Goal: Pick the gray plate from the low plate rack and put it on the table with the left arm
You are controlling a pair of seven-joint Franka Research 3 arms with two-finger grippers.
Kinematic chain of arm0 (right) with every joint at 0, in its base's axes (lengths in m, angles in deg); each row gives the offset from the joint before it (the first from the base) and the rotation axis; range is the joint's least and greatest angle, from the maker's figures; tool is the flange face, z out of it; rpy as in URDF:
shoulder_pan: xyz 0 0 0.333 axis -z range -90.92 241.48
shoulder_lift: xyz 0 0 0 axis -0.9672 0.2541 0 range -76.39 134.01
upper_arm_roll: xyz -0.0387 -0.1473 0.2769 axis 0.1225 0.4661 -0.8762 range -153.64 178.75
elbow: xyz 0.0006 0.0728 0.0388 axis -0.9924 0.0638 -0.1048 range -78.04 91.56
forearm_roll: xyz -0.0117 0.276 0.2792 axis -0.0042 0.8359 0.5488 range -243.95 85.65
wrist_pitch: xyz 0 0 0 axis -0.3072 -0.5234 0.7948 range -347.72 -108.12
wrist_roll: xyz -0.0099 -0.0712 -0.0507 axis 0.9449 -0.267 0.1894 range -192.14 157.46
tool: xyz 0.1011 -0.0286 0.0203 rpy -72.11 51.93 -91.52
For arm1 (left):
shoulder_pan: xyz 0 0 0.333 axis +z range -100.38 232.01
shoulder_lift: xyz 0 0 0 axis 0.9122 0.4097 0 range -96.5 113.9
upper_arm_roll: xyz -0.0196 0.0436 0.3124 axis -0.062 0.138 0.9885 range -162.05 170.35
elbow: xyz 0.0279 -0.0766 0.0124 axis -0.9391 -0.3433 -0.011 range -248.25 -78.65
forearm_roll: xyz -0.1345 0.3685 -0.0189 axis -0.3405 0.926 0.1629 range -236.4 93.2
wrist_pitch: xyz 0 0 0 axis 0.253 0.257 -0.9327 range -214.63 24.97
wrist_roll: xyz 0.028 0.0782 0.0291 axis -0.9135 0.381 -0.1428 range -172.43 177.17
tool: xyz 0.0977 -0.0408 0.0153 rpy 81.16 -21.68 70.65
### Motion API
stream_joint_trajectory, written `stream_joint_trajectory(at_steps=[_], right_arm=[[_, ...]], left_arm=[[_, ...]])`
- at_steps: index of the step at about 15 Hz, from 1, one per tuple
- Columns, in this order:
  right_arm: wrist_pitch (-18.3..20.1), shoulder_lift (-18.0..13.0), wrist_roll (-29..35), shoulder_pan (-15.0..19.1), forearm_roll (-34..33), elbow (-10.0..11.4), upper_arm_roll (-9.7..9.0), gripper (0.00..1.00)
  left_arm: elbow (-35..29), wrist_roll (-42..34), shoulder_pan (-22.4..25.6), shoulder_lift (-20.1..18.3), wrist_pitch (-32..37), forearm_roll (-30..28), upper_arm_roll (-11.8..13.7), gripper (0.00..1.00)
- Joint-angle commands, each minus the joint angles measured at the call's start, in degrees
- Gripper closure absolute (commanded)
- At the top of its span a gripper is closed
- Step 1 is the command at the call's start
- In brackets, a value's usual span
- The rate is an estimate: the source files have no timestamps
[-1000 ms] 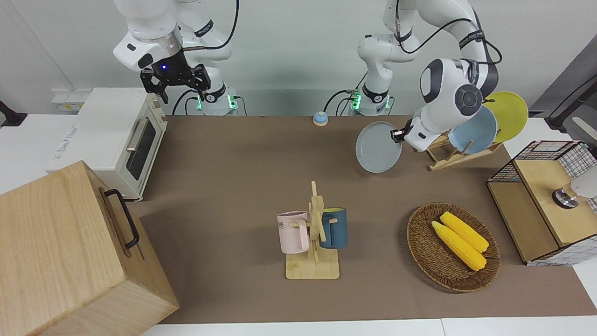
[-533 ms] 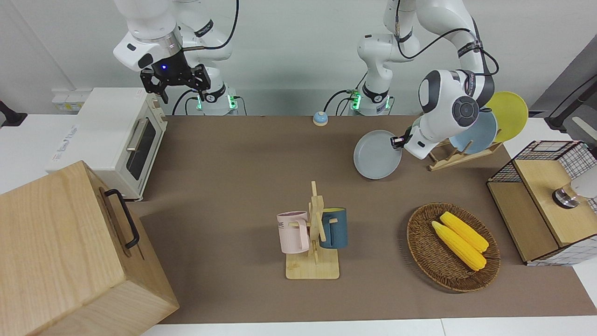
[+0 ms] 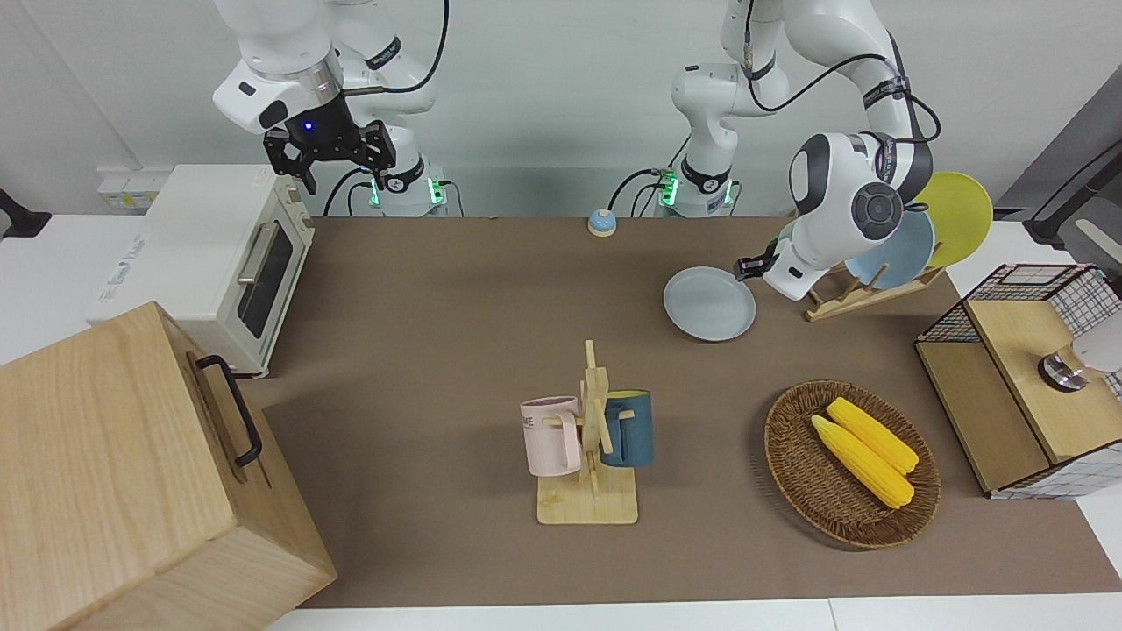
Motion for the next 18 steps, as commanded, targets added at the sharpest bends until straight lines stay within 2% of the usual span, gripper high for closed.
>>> stream_joint_trajectory(at_steps=[1, 8, 14, 16, 18], right_arm=[[0.87, -0.27, -0.19, 0.76, 0.2, -0.35, -0.38, 0.011], [0.87, -0.27, -0.19, 0.76, 0.2, -0.35, -0.38, 0.013], [0.87, -0.27, -0.19, 0.85, 0.2, -0.35, -0.38, 0.013], [0.87, -0.27, -0.19, 0.76, 0.2, -0.35, -0.38, 0.011], [0.87, -0.27, -0.19, 0.76, 0.2, -0.35, -0.38, 0.011]], left_arm=[[2.54, 0.34, 0.08, -2.05, -0.11, 1.1, 0.35, 0.02], [11.59, 2.54, -0.1, -3.64, -0.28, 5.66, -0.09, 0.01], [18.01, 0.44, -0.1, -4.6, -0.02, 5.58, 0.26, 0.01], [20.3, -2.47, -0.01, -4.87, 0.5, 4.18, 0.52, 0.0], [21.27, -1.69, -0.01, -4.87, 0.42, 1.98, 0.52, 0.0]])
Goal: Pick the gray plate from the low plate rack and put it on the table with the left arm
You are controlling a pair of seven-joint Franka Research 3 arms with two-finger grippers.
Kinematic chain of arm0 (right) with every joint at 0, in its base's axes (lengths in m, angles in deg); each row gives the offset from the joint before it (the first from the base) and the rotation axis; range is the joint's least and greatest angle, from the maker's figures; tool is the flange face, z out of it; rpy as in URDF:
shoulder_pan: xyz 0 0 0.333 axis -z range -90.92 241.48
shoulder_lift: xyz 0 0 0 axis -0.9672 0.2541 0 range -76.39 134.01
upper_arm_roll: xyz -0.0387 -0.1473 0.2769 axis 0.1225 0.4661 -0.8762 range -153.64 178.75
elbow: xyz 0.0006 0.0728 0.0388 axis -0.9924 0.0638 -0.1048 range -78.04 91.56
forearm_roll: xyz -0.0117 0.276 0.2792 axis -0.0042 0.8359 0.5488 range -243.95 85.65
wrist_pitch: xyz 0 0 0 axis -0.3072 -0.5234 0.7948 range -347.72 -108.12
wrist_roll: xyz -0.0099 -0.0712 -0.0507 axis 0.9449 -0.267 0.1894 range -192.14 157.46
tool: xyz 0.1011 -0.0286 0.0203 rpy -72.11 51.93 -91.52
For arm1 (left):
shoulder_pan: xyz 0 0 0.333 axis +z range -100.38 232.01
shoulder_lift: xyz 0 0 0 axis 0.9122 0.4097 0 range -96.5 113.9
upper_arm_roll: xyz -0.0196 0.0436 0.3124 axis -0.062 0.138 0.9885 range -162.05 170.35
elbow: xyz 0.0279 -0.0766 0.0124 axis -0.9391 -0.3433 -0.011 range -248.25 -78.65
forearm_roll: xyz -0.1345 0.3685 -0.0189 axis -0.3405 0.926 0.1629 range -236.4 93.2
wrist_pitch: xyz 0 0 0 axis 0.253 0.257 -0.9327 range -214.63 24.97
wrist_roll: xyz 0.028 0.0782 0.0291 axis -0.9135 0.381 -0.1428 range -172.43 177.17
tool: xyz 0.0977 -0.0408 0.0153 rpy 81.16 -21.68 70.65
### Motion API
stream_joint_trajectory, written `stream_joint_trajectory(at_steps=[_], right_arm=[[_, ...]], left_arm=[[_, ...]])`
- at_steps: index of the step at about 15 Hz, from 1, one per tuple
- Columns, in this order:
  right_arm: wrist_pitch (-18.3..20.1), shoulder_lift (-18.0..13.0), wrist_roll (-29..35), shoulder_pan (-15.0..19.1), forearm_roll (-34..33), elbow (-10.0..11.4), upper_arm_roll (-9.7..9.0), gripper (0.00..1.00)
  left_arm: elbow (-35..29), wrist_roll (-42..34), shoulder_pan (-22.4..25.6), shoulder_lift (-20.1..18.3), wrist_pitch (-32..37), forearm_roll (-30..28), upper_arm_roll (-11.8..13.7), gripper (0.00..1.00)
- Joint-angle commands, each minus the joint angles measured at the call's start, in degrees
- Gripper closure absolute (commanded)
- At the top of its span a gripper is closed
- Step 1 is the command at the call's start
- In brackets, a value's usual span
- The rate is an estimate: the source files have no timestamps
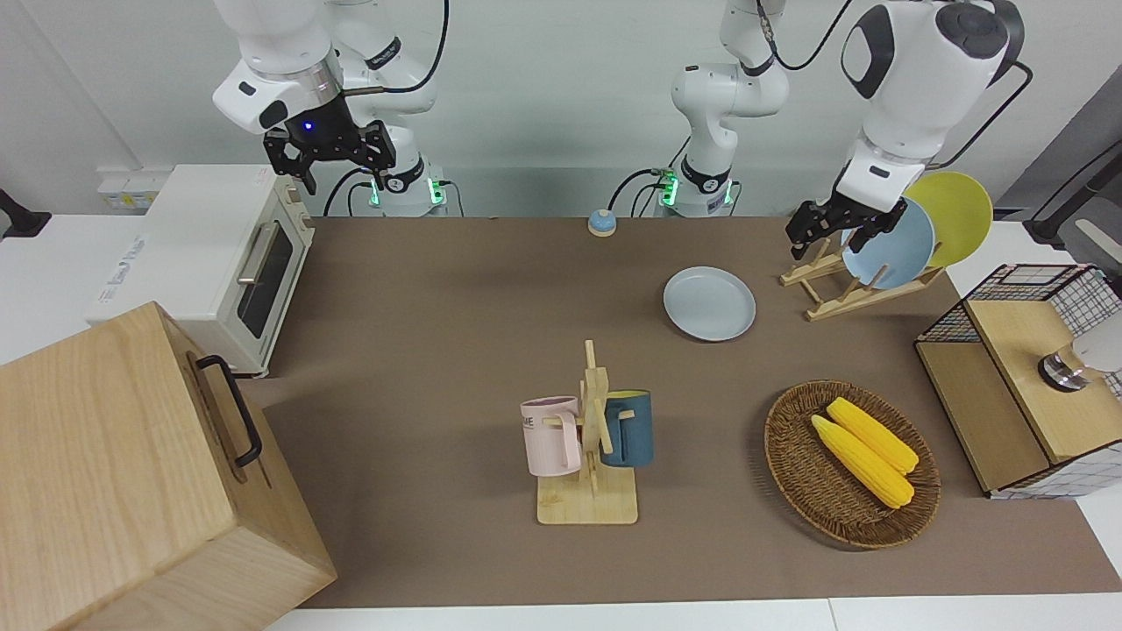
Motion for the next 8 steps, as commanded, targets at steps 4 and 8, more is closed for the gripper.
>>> stream_joint_trajectory(at_steps=[4, 8], right_arm=[[0.87, -0.27, -0.19, 0.76, 0.2, -0.35, -0.38, 0.013], [0.87, -0.27, -0.19, 0.85, 0.2, -0.35, -0.38, 0.013]], left_arm=[[2.21, -0.83, -0.08, -0.11, 0.53, -1.64, 0.3, 0.0], [2.04, 0.31, -0.09, -0.03, 0.79, -1.02, 0.3, 0.0]])
